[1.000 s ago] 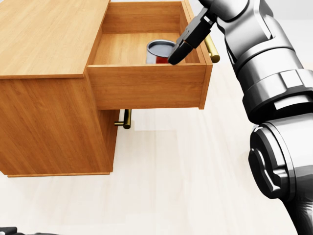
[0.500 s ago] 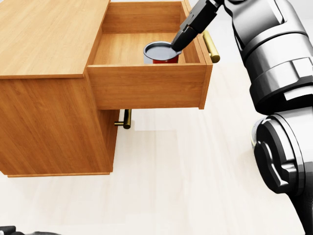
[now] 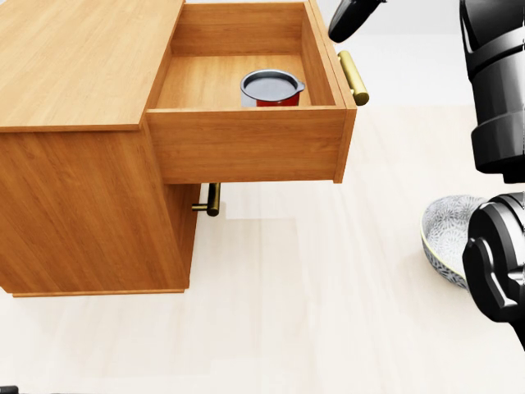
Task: Put the ketchup in the top drawer of the cabinet.
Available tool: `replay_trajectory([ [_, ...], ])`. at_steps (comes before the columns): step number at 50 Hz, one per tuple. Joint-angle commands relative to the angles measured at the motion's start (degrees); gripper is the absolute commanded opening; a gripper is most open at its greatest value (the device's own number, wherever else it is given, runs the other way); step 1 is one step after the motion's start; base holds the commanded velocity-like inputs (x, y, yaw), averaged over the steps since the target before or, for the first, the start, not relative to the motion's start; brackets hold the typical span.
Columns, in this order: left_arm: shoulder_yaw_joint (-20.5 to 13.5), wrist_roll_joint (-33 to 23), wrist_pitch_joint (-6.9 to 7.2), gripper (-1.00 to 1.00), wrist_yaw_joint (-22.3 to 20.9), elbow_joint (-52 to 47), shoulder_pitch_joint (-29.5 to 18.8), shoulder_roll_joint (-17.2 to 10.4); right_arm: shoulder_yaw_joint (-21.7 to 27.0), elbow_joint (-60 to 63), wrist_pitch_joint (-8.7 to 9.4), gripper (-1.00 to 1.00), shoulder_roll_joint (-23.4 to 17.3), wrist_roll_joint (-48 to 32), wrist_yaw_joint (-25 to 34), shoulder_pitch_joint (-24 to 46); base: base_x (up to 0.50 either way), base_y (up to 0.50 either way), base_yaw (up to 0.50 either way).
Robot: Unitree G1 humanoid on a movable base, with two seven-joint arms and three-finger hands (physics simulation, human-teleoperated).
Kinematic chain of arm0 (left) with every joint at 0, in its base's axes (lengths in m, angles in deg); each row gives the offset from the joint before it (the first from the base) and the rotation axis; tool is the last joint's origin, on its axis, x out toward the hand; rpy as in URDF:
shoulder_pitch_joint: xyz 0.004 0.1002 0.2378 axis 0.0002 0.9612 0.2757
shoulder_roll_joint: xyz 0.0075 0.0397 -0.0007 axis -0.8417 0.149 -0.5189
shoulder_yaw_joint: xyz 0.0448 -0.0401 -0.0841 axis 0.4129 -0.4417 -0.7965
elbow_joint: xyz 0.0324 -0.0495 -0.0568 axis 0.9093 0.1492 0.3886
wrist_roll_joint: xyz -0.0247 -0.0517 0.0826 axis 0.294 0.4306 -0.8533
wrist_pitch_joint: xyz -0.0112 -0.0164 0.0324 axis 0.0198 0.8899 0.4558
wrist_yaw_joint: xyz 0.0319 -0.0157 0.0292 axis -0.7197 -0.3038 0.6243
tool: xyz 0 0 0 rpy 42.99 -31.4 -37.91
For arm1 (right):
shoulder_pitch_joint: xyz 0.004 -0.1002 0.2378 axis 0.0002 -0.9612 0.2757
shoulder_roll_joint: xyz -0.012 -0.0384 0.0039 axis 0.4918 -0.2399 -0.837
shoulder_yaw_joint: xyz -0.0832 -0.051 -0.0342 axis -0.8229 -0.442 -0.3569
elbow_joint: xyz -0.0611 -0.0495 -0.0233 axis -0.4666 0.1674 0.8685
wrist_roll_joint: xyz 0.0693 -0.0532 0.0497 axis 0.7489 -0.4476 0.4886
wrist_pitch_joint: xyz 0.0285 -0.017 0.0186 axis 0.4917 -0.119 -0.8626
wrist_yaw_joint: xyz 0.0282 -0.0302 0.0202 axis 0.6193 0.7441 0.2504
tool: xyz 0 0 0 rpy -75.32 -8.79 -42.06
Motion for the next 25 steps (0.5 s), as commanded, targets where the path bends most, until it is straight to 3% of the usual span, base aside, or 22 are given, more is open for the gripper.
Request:
replay_trajectory([
  [1,0.16,0.02,0.0,1.0,-0.59,-0.61,0.78,0.37,1.39,24.34,0.0,1.0,-2.93,-1.89,8.69,-11.51,0.0,0.0,0.0],
  [15,0.09,0.13,0.0,1.0,-0.89,-1.07,1.06,0.52,6.59,60.97,0.0,1.0,-4.86,-2.81,9.23,-34.89,0.0,0.0,0.0],
  [25,-0.24,0.58,0.0,1.0,-1.59,-2.23,1.95,1.02,10.96,80.4,0.0,1.0,-4.09,4.2,9.23,-51.06,0.0,0.0,0.0],
])
